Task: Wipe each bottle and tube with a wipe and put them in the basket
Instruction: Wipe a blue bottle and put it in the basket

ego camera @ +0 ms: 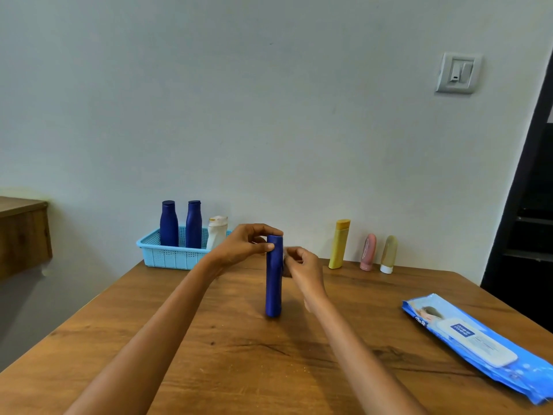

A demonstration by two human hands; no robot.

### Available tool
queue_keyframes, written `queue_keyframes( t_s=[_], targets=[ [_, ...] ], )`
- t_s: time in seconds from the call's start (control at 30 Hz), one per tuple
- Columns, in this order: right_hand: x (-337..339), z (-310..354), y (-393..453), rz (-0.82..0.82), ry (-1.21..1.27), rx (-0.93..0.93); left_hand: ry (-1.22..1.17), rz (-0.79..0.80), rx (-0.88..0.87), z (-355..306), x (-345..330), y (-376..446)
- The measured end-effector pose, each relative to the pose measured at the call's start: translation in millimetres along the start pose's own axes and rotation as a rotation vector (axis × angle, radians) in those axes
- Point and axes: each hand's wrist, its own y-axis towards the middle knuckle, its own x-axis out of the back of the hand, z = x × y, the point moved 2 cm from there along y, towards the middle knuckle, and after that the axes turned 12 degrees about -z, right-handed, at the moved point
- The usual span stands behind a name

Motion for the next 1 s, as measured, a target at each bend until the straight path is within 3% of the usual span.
queue_keyframes(
  t_s=[0.1, 0.3, 0.53, 0.7, 0.83, 1.0],
  targets=[
    [1, 1, -1, 0.012, -0.003, -0.053, 0.011, 0.026, 0.012, -3, 1, 1],
    [3, 32, 3, -0.17, 0.133, 0.103, 0.076, 0.041, 0.034, -6, 1, 4],
    [-2, 13, -5, -0.103, 0.073, 0.011, 0.074, -0.01, 0.046, -1, 4, 4],
    [1, 30, 1, -0.172, 0.108, 0.134, 0.095, -0.009, 0.007, -2, 3, 5],
    [-6, 15, -8, -0.089, -0.04, 0.233, 0.096, -0.112, 0.019, 9, 4, 4],
    [2, -18, -5, -0.038, -0.183, 0.044, 0.113, -0.129, 0.074, 21, 15, 1]
  ],
)
